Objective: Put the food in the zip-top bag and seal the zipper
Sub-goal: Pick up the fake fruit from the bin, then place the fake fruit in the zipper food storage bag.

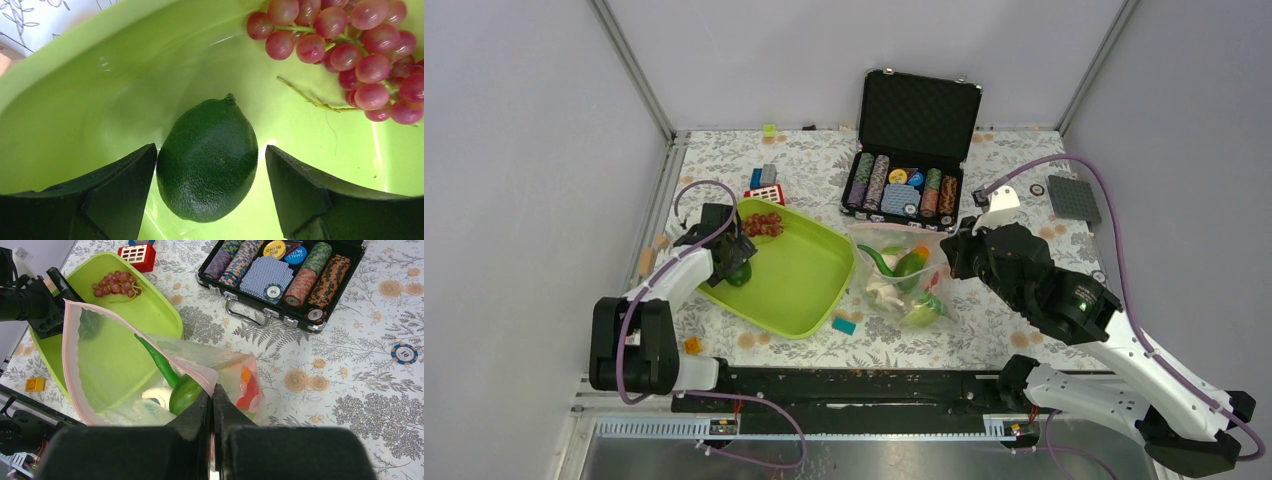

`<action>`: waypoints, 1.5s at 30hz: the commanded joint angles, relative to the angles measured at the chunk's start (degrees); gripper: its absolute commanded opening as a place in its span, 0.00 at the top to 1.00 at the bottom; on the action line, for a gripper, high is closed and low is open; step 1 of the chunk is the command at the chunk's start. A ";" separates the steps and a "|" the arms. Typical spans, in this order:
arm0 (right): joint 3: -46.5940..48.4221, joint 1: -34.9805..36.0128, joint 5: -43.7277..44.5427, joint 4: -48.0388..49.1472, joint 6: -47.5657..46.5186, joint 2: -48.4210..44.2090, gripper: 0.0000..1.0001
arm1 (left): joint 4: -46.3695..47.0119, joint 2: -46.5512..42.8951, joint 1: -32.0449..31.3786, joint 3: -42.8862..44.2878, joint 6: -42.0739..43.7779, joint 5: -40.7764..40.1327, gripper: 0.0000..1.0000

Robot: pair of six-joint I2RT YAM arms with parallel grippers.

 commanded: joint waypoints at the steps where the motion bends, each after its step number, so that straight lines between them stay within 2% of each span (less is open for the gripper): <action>1: -0.31 -0.42 0.79 -0.20 -0.81 -0.15 1.00 | 4.07 1.98 0.17 -0.68 0.48 2.74 0.21; 4: -0.61 -0.40 1.01 -0.24 -0.63 -0.59 1.00 | 4.55 3.48 0.17 -0.33 0.71 3.88 0.24; 14: -0.87 -0.42 0.72 -0.18 -0.90 -1.67 1.00 | 0.75 1.12 0.17 2.21 3.07 3.52 0.59; 20: -0.44 -0.42 -0.84 -0.26 -0.96 -1.37 1.00 | 0.35 -8.50 -1.07 3.83 2.45 13.10 0.81; 26: 2.03 -0.45 -1.12 -3.57 0.28 -0.16 1.00 | -0.79 -21.69 -17.22 12.72 5.08 10.59 0.83; 31: 5.09 -0.42 -0.56 -7.98 1.60 2.46 1.00 | 6.94 -27.49 -31.10 17.01 14.25 20.40 0.82; 35: 6.04 -0.42 -2.42 -8.19 1.32 3.30 1.00 | 11.02 -25.87 -40.28 20.22 19.64 28.14 0.80; 39: 5.77 -0.42 -2.98 -8.62 1.28 2.98 1.00 | 8.82 -20.42 -50.37 25.34 26.01 25.83 0.78; 42: 5.73 -0.42 -2.99 -8.55 1.28 2.21 1.00 | 8.83 -15.97 -54.05 28.06 27.67 22.88 0.78; 45: 5.51 -0.40 -3.35 -8.49 1.46 1.31 1.00 | 8.55 -11.78 -56.23 30.59 29.25 23.31 0.78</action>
